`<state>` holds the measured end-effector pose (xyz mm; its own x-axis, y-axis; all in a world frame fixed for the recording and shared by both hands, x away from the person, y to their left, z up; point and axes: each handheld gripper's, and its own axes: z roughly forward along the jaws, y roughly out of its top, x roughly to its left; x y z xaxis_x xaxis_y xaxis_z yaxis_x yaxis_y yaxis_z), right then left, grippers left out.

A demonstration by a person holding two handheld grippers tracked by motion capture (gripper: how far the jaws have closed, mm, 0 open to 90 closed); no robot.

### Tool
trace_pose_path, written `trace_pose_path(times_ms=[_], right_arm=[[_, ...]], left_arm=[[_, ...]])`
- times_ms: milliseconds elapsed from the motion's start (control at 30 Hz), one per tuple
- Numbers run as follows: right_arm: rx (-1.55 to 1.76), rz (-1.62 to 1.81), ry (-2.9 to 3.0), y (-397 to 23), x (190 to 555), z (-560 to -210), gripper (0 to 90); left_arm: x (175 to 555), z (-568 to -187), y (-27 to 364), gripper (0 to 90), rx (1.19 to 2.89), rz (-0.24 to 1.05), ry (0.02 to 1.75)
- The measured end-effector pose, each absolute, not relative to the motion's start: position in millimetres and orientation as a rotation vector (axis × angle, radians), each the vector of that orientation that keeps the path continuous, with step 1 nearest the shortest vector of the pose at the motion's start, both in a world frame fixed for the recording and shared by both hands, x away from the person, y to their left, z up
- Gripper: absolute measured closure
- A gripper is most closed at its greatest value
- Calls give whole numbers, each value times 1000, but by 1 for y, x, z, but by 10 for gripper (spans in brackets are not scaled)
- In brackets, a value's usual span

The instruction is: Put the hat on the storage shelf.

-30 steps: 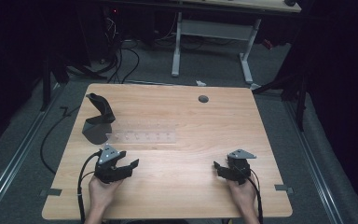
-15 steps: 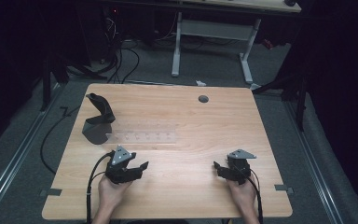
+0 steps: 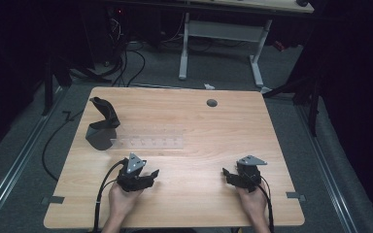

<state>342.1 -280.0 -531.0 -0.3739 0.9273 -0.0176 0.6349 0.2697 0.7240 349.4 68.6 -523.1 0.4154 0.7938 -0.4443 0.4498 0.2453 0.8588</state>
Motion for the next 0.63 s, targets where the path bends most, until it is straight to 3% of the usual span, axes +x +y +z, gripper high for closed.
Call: trace_pose_path(times_ms=[333,633], right_arm=[[1408,888,2105,-280,342,-531,338],[1411,888,2105,-280,342,-531,338]], left_arm=[[356,-545,58,372,1491,404,1222],[360,-546,62,341,1450,378,1267]])
